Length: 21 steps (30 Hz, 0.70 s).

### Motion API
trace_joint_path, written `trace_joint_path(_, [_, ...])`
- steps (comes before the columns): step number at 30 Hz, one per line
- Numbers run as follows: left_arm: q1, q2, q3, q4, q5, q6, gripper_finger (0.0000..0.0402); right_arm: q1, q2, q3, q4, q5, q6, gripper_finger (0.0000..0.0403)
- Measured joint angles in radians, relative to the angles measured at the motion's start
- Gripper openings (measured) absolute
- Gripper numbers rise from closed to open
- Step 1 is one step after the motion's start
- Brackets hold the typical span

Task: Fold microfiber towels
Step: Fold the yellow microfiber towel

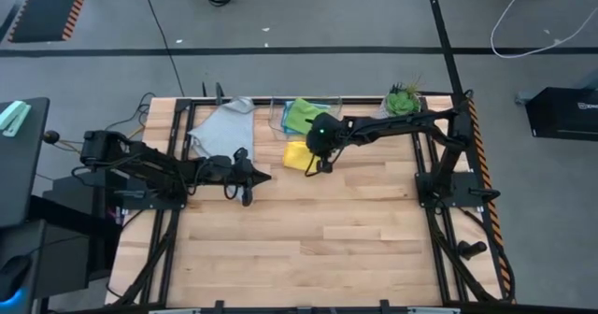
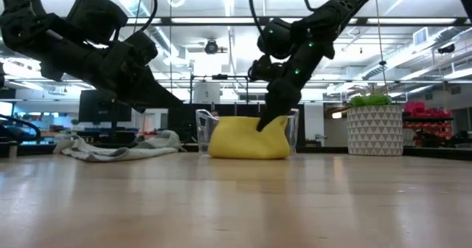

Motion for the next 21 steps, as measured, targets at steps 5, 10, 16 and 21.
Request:
trace_joint_path(5, [0.000,0.000,0.000,-0.002,0.000,0.000,0.0008,0.001,0.018,0.037,-0.016,0.057,0.015,0.0088])
trace_joint_path(10, [0.000,0.000,0.000,-0.002,-0.001,0.000,0.0038,0.001,-0.030,0.055,-0.023,0.120,0.047,0.0169])
trace_joint_path(16, [0.001,0.000,0.012,-0.002,-0.002,0.027,0.0067,0.013,-0.165,0.060,-0.091,0.140,0.144,0.0215])
trace_joint_path(21, [0.001,0.000,0.028,-0.001,-0.008,0.076,0.0037,0.103,-0.139,-0.011,-0.004,0.136,0.272,0.0116])
